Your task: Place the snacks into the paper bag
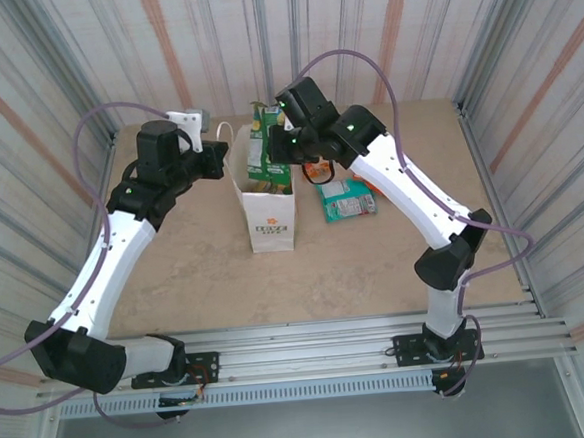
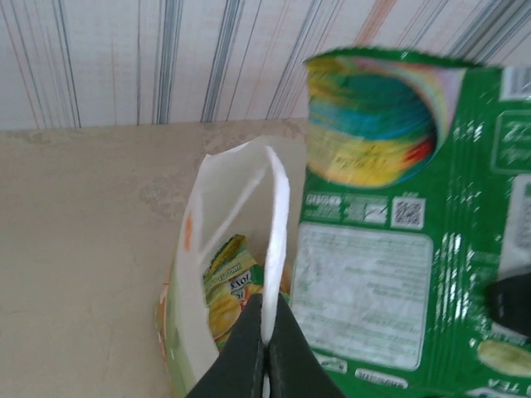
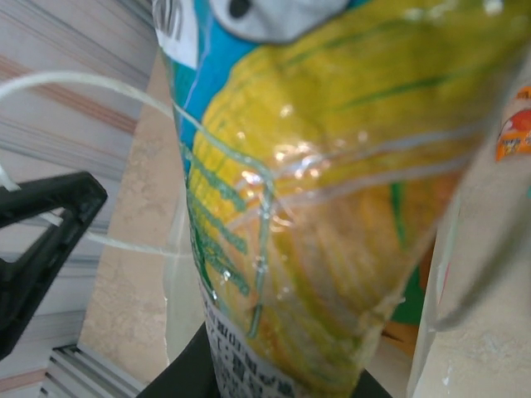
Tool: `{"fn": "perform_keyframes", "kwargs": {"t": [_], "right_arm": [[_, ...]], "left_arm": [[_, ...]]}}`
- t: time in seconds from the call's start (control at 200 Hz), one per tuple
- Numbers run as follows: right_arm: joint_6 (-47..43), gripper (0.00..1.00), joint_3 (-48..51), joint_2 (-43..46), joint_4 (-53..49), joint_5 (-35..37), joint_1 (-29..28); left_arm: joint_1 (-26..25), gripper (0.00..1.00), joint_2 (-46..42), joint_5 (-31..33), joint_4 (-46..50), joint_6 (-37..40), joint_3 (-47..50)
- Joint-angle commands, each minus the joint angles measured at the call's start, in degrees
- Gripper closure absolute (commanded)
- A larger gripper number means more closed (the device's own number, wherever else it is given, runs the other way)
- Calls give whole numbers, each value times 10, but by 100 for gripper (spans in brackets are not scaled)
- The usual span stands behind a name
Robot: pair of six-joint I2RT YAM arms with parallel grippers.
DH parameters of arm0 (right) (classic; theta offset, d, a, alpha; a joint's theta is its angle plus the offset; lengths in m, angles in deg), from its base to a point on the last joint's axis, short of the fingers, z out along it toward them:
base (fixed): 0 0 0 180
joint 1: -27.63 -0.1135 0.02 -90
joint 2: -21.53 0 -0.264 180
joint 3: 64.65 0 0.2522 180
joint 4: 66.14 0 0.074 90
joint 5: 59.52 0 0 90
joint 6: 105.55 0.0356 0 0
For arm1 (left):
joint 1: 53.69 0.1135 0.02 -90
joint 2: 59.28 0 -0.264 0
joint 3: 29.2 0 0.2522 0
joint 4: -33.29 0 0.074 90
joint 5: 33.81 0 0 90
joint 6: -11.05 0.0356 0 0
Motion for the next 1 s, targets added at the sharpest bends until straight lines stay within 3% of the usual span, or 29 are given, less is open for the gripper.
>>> {"fn": "perform_keyframes", "kwargs": {"t": [0.0,0.316,0.681,0.832,0.902,0.997], "right_arm": [[28,98,-28,-14,-33,-19,-5],[56,97,-132,-110,-120,-65,-4],[85,90,-135,-159,-101,-100,2],[88,82,-136,-169,-90,-106,2],[89,72,-139,-169,-89,-106,2],[88,64,-143,-160,-81,-100,0]], "left_arm": [[5,100,-13,-25,-36,-2,-12],[5,100,-34,-49,-70,-23,19],[5,100,-50,-64,-76,-44,36],[5,100,-51,-66,-74,-45,36],[5,100,-52,-61,-72,-44,37],[5,93,-52,-50,-62,-42,33]]}}
